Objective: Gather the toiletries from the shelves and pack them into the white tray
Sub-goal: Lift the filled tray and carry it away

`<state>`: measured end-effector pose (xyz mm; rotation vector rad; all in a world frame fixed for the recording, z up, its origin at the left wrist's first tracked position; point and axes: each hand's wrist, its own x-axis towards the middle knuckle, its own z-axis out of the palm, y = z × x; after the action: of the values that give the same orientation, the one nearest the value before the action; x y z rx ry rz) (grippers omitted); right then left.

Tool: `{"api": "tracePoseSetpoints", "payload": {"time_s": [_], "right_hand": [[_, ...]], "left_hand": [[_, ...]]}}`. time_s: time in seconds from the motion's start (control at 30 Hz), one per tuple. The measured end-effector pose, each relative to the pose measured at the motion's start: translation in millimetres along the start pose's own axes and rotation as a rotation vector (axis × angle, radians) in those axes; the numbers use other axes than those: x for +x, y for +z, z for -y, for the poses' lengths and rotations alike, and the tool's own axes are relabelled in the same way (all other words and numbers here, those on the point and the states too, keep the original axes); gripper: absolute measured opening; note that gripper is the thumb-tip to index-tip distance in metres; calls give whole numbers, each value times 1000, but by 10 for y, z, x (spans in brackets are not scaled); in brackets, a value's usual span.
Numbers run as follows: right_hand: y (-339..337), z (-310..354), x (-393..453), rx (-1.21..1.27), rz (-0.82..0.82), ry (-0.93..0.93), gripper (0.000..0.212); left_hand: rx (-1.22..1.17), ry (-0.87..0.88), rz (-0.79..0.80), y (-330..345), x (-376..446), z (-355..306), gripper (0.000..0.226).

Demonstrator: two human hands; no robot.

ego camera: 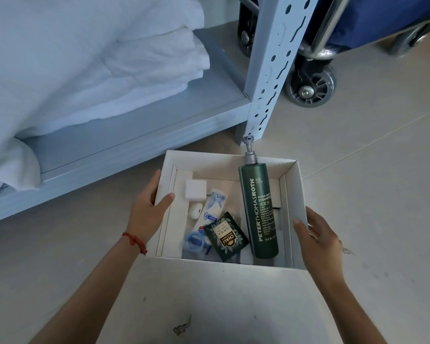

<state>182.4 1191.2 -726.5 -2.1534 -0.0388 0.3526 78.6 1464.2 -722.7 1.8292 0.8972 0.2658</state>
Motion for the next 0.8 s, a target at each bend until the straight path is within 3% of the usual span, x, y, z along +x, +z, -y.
{"api": "tracePoseSetpoints", "payload": {"time_s": [0.2,0.43,0.6,0.8], "right_hand": [[59,44,192,53,24,-37,36],[33,34,214,173,-40,29,48],[-242,189,120,186,-82,71,48],[-877,670,-144,195,-122,120,48]], "left_hand": [[-146,-94,-24,7,4,102,49],[-177,-207,-17,44,5,26,51],[-180,-219,48,52,-76,-263,56],[-160,-181,137,-67,-307,-1065,60]]}}
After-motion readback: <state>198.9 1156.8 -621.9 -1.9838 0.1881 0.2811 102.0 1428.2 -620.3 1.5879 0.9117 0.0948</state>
